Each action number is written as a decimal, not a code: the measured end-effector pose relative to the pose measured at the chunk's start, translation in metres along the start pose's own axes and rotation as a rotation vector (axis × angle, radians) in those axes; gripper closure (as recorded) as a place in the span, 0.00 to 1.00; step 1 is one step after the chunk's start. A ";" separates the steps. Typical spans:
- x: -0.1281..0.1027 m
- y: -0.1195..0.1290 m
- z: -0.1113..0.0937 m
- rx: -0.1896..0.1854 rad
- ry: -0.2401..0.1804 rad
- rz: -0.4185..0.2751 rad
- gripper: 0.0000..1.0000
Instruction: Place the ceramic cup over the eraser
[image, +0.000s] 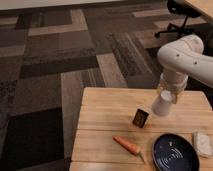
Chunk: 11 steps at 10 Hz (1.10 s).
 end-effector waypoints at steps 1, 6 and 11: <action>0.006 0.009 -0.016 -0.022 -0.014 -0.040 1.00; 0.041 0.036 -0.060 -0.069 -0.058 -0.164 1.00; 0.062 0.039 -0.056 -0.065 -0.039 -0.204 1.00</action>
